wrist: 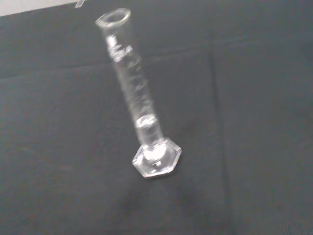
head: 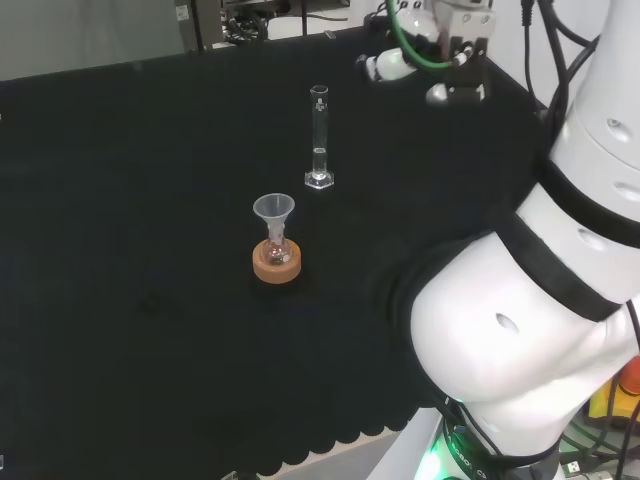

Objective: Pick up the graduated cylinder.

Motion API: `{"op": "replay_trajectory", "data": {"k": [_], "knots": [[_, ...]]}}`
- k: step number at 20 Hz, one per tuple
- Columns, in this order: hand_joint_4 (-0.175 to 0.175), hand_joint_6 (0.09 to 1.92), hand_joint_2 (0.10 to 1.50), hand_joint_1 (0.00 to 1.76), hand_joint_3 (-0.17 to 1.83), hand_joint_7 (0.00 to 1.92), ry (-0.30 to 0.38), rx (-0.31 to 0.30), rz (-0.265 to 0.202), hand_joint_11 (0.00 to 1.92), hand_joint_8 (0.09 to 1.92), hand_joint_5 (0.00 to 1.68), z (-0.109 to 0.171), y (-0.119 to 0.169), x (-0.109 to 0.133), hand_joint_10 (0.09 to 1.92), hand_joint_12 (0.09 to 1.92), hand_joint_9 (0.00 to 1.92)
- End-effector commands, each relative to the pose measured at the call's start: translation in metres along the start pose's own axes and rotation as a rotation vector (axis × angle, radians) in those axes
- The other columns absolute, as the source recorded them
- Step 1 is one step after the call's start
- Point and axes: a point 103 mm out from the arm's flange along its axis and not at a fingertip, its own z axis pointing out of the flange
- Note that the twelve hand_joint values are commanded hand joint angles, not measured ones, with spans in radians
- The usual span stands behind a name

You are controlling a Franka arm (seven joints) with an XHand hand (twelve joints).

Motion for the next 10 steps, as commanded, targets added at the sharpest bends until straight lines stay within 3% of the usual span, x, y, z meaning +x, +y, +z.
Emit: {"op": "replay_trajectory", "data": {"k": [1,6,10], "knots": [[-0.025,0.09,0.95,0.56,0.35,0.09,0.217,-0.03,-0.093,0.07,0.54,0.23,0.092,0.072,0.016,0.64,1.38,0.28],[-0.025,0.09,0.93,0.59,0.35,0.11,0.237,-0.023,-0.114,0.08,0.55,0.23,0.106,0.084,0.015,0.64,1.39,0.31],[-0.022,0.09,0.91,0.6,0.38,0.15,0.315,-0.014,-0.14,0.12,0.57,0.27,0.116,0.091,0.012,0.63,1.39,0.36]]}}
